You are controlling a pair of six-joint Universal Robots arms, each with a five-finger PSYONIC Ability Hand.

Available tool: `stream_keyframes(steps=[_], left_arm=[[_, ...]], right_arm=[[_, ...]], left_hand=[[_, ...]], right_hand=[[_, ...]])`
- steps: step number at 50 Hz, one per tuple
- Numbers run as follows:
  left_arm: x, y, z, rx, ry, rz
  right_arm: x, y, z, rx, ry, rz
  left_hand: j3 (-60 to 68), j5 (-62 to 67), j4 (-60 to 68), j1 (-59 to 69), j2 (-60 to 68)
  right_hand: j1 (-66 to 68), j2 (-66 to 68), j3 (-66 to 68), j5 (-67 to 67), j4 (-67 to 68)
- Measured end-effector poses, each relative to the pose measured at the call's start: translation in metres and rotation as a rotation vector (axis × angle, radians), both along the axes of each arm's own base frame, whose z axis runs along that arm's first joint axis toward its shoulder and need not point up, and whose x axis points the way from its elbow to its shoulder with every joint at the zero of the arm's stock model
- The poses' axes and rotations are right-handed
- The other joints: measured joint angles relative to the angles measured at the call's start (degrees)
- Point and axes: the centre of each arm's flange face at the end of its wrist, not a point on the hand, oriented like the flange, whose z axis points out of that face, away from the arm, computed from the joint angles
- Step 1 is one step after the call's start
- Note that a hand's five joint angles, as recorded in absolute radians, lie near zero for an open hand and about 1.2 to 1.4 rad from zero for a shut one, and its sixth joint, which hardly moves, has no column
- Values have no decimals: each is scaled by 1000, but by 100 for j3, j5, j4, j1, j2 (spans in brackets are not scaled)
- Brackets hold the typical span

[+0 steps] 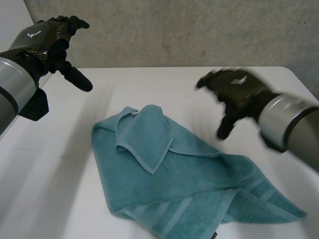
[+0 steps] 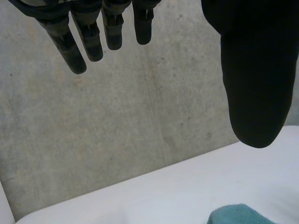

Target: Fold the laundry

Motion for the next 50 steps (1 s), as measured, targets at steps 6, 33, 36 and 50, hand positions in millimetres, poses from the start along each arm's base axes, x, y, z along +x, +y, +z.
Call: stream_keyframes(steps=[6, 33, 36, 50], left_arm=[[-1, -7, -11, 32, -12, 7], [34, -19, -75, 192, -62, 126], [35, -18, -77, 200, -64, 129], [38, -6, -82, 218, -68, 127]], right_arm=[[34, 30, -39, 212, -59, 155], [102, 111, -165, 454, -52, 358], [104, 108, -168, 415, -49, 325], [96, 84, -170, 212, 68, 205]], left_hand=[[0, 0, 0, 0, 0], [0, 0, 0, 0, 0], [0, 0, 0, 0, 0], [0, 0, 0, 0, 0]], right_hand=[[0, 0, 0, 0, 0], [1327, 1558, 1614, 1444, 1506], [2219, 2672, 2626, 2406, 2516], [4391, 5325, 5342, 5096, 5275]])
